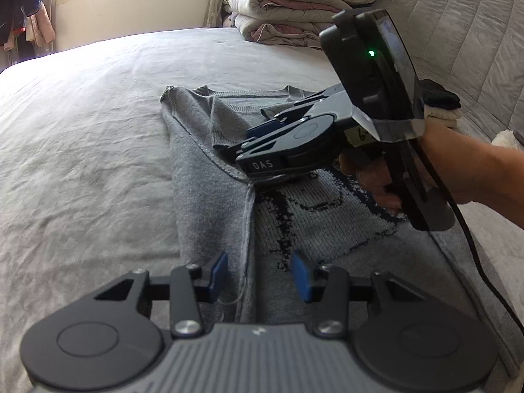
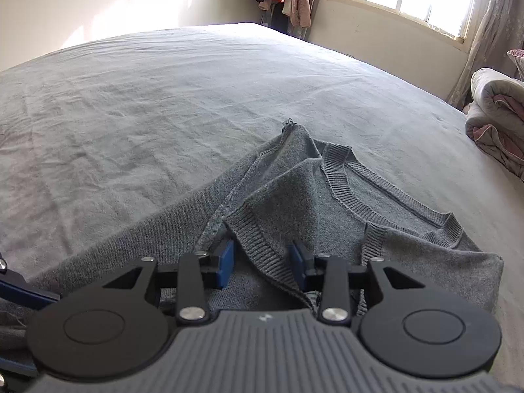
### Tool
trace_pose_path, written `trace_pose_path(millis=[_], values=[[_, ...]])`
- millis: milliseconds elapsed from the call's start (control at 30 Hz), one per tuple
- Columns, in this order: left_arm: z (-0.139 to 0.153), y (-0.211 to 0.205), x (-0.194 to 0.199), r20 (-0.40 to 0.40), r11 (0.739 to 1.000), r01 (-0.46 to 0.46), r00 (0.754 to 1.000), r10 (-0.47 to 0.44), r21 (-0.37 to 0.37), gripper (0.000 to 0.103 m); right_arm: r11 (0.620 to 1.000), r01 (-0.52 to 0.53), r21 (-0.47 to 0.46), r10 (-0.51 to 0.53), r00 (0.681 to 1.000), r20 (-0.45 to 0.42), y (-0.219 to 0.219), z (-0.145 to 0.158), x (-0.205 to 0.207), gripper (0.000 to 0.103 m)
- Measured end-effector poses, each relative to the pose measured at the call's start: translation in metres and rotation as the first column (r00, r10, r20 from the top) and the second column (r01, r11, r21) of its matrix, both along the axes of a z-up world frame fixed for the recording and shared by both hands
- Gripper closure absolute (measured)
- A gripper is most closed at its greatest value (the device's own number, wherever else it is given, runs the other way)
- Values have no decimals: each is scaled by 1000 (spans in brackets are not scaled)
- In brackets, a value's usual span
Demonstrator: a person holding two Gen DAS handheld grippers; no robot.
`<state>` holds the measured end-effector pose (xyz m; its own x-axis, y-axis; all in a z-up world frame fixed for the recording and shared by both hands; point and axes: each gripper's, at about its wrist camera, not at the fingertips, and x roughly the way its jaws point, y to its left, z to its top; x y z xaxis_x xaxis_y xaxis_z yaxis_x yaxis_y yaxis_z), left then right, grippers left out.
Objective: Fold clothes
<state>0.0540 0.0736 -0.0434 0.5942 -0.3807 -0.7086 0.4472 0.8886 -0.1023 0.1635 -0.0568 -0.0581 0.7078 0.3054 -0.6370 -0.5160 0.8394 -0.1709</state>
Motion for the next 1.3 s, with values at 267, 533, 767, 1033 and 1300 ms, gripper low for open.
trace_pose_path(millis=[267, 533, 767, 1033, 1300], values=[[2, 3, 2, -17, 1000, -11, 1000, 11, -3, 89, 913, 257, 315, -231, 966, -118, -55, 16, 27, 100], [5, 5, 5, -29, 999, -1, 1000, 0, -45, 95, 666, 512, 543, -366, 858, -361, -128, -4, 41, 101], [9, 17, 11, -12, 993, -81, 997, 80, -83, 76, 670, 515, 535, -375, 857, -355, -121, 9, 36, 86], [10, 31, 21, -5, 975, -188, 982, 189, -121, 71, 804, 340, 488, -242, 937, -253, -67, 35, 60, 79], [0, 36, 31, -70, 960, -231, 972, 223, -158, 72, 897, 231, 377, -165, 966, -200, -13, 30, 112, 55]])
